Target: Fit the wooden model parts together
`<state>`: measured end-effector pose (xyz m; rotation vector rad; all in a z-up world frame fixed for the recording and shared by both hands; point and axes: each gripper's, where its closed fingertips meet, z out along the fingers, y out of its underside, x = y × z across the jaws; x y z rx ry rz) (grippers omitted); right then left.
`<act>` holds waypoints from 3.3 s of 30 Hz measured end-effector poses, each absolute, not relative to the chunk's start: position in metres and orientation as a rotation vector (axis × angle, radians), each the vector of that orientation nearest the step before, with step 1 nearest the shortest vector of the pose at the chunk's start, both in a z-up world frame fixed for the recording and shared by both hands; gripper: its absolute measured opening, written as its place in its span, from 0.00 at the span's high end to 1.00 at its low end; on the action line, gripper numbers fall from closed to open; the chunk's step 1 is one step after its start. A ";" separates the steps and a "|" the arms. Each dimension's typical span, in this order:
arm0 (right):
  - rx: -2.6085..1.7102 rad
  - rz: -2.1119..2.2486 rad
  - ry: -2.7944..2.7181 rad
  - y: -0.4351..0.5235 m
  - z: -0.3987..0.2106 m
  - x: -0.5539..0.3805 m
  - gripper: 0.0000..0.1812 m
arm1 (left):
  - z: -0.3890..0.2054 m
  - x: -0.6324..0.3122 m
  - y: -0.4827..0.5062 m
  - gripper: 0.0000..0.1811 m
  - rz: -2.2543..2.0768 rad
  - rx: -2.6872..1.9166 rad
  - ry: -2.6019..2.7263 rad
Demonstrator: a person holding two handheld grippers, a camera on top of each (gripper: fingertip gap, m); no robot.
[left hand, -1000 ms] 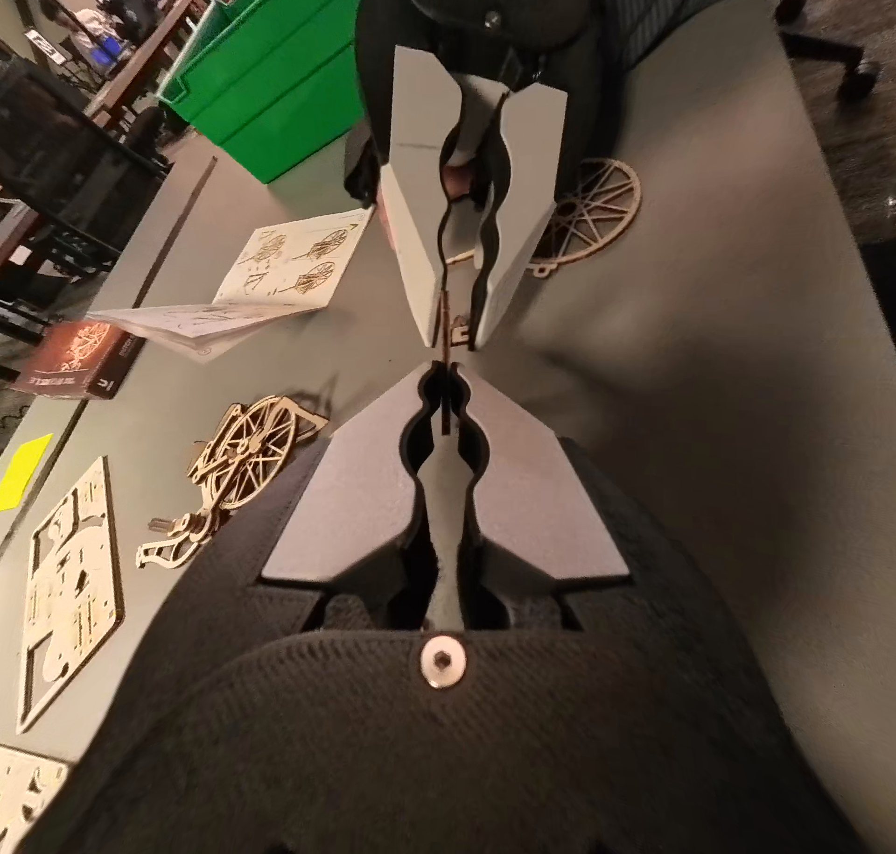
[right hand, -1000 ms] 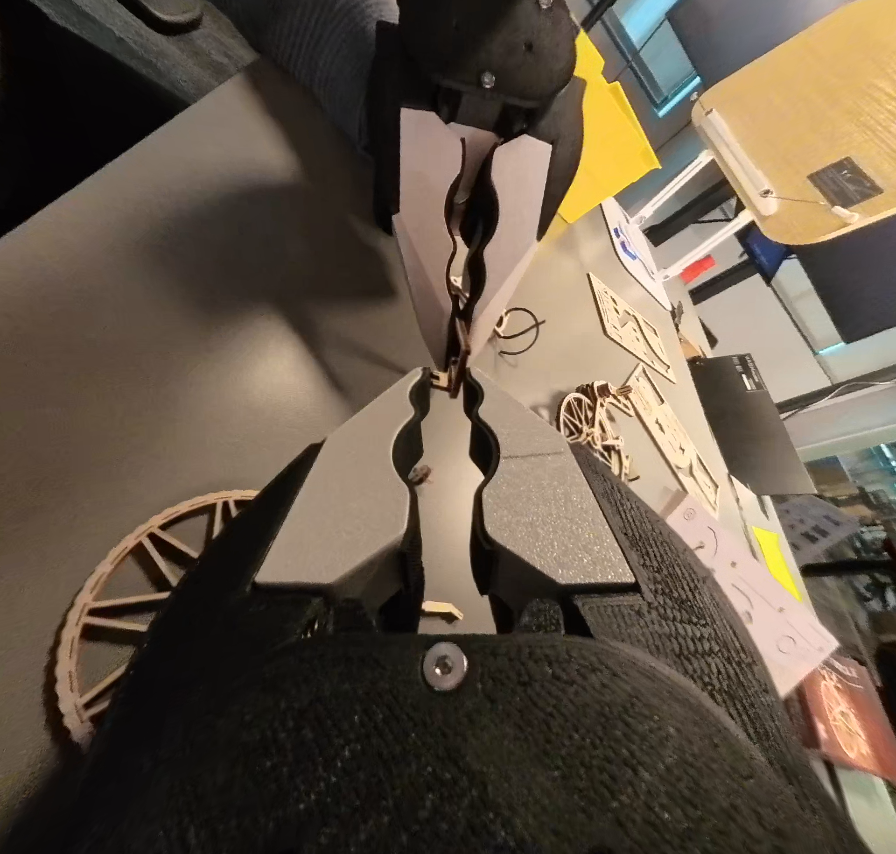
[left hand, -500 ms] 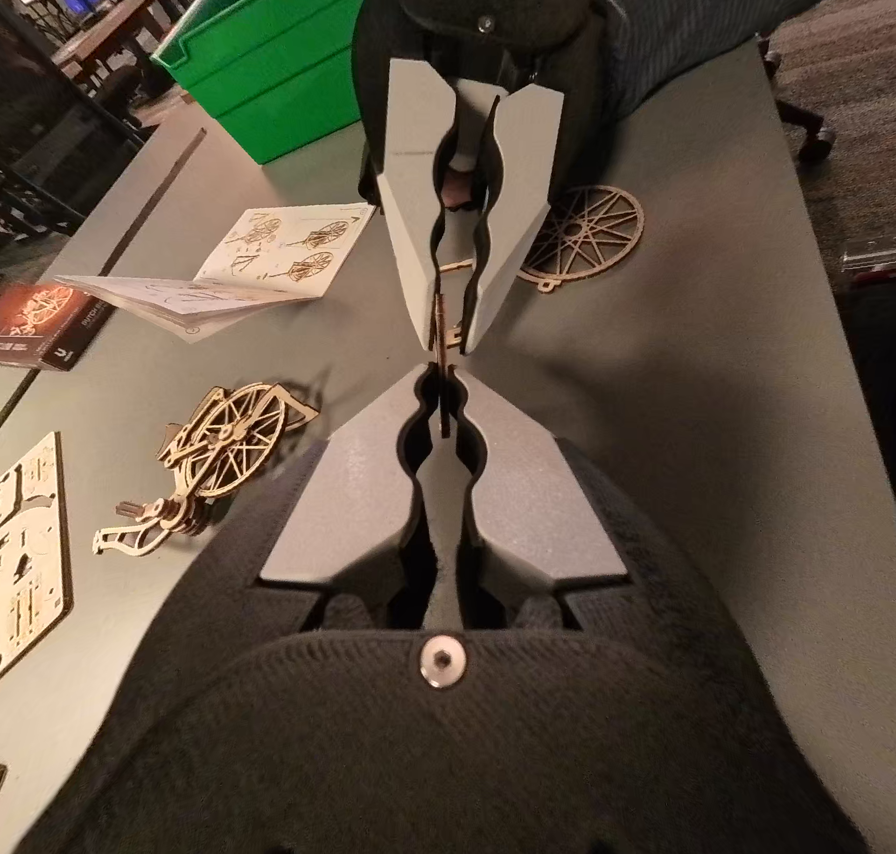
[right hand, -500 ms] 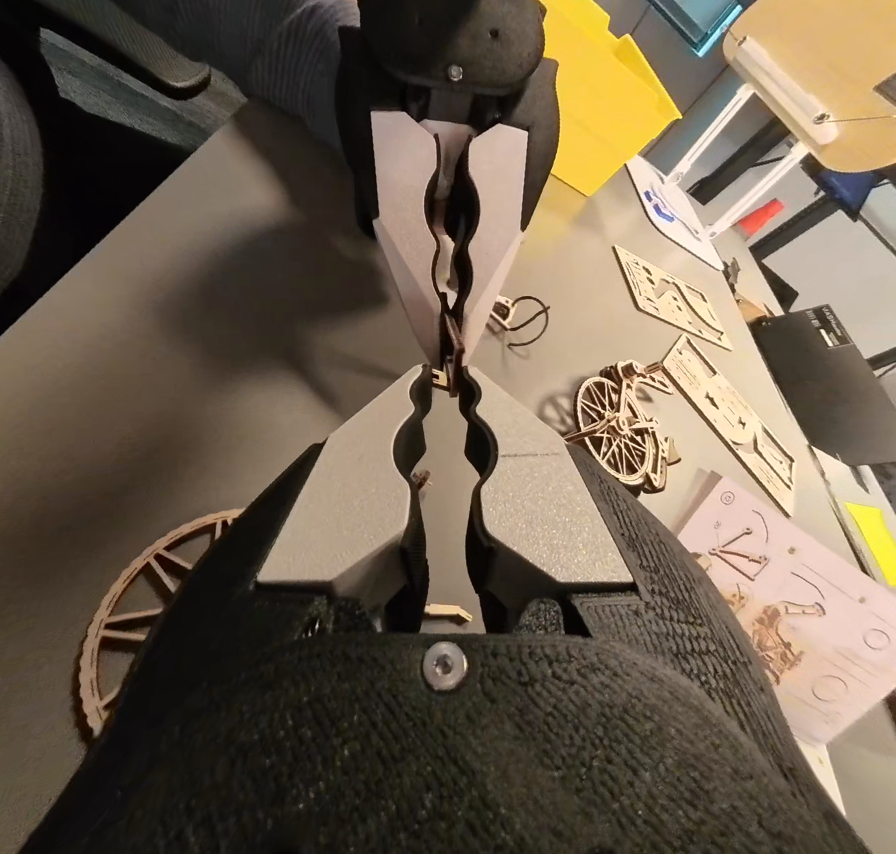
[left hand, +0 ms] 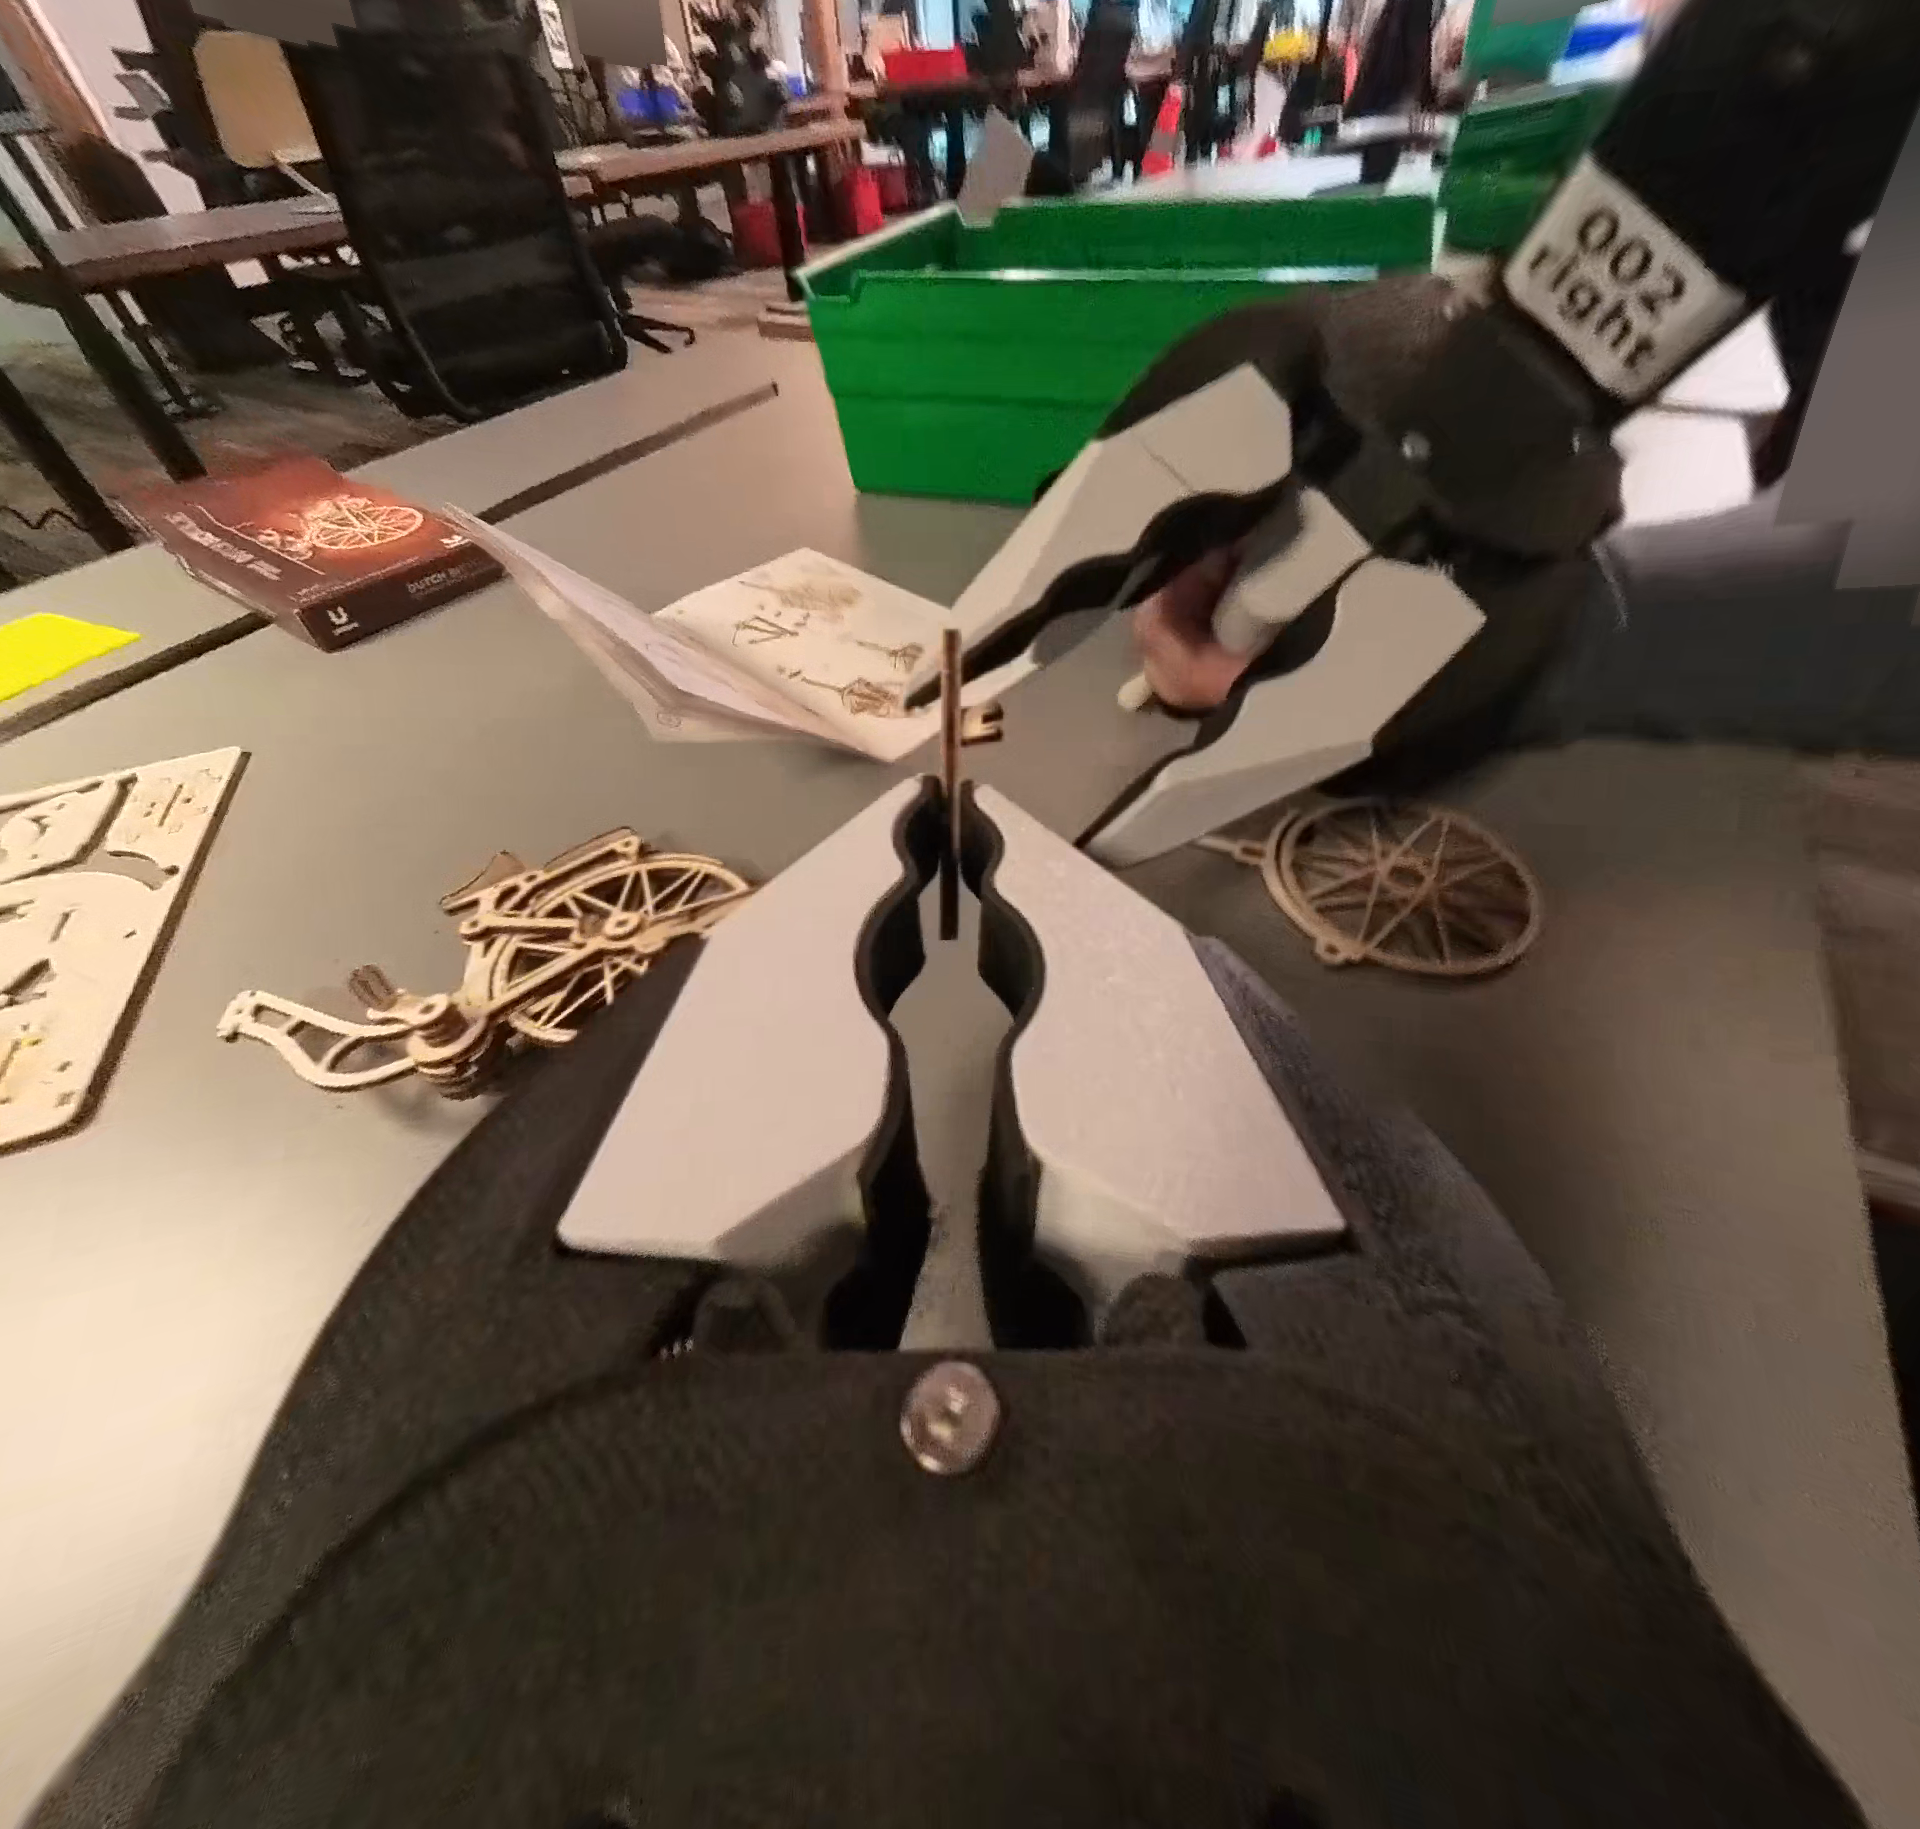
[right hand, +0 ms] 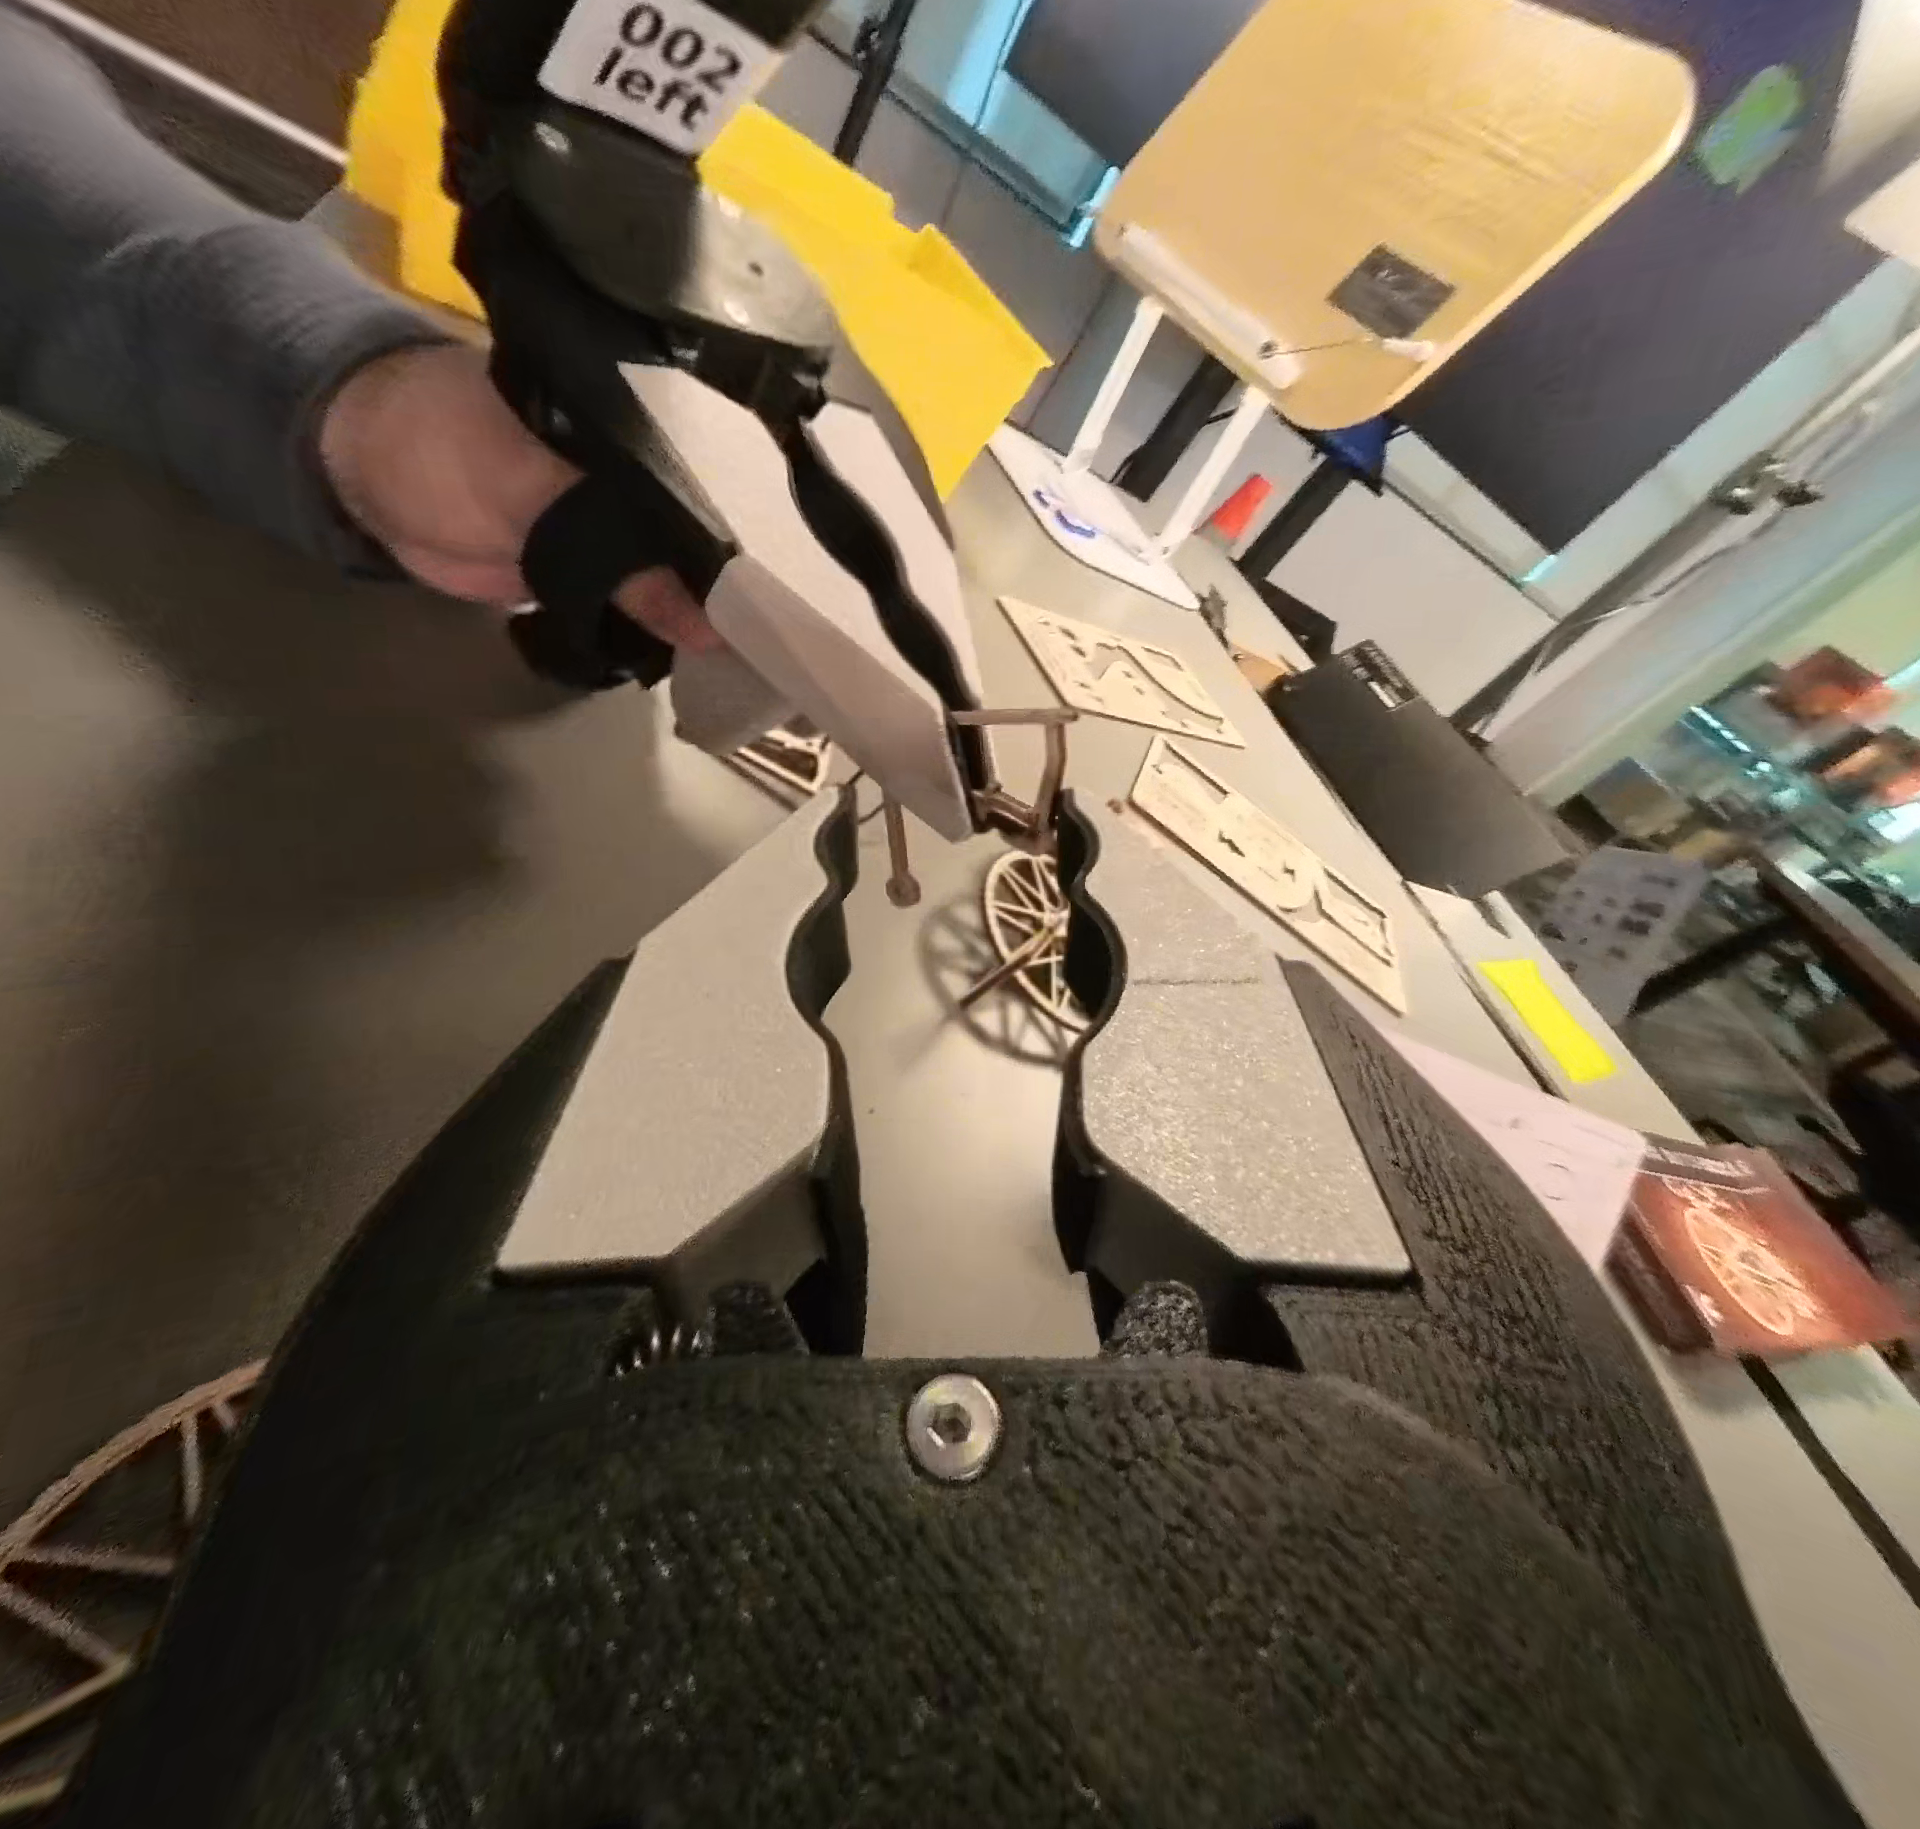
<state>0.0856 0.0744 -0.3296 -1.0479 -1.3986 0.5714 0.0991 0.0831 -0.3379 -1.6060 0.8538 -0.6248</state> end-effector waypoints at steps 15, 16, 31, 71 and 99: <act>-0.992 0.441 -1.275 0.082 -0.309 0.097 0.94 | -0.321 0.101 0.091 0.99 -0.627 -1.535 0.714; -1.001 0.430 -1.266 0.084 -0.309 0.097 0.94 | -0.321 0.101 0.091 0.99 -0.627 -1.534 0.712; -1.101 0.395 -1.052 0.100 -0.291 0.097 0.95 | -0.317 0.100 0.102 0.99 -0.606 -1.548 0.602; -1.231 1.492 -0.718 0.098 -0.261 0.091 1.00 | -0.271 0.092 0.103 0.99 -0.142 -1.169 0.788; -1.460 1.458 -0.651 0.119 -0.301 0.088 1.00 | -0.311 0.090 0.119 0.98 0.055 -1.288 0.923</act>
